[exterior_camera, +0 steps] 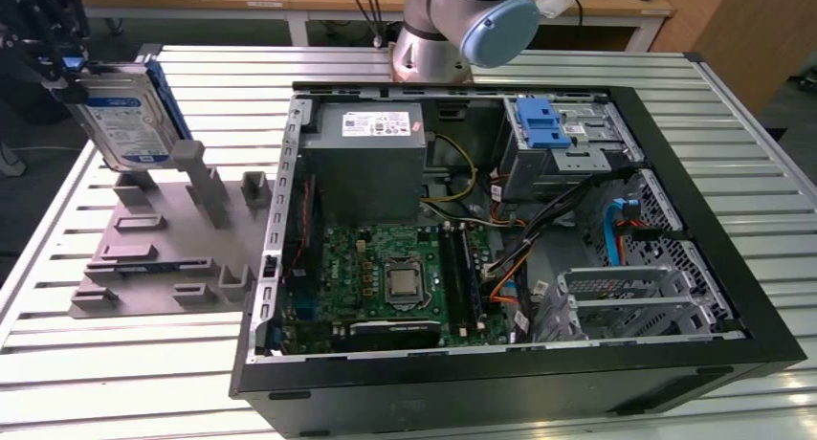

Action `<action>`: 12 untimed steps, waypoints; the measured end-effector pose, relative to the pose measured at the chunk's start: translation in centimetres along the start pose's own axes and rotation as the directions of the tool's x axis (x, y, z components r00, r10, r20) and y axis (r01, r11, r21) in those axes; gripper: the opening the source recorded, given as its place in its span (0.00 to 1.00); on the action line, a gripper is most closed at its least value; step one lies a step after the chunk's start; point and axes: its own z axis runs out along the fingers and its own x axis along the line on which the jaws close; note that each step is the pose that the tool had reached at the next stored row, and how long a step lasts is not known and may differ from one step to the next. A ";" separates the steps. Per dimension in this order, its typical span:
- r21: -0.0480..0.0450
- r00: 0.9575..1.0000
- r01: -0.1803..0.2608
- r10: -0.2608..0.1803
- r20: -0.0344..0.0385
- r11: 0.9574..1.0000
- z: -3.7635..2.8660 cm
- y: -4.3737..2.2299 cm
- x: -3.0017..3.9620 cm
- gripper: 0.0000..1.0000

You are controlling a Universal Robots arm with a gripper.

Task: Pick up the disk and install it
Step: 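Pick up the disk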

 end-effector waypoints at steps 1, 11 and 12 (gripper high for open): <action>0.000 1.000 0.000 0.000 0.000 1.000 -0.04 0.00 0.00 0.36; 0.000 1.000 0.000 0.000 0.000 1.000 -0.47 0.01 0.00 0.36; 0.000 1.000 0.000 0.000 0.000 1.000 -0.50 0.01 0.00 0.36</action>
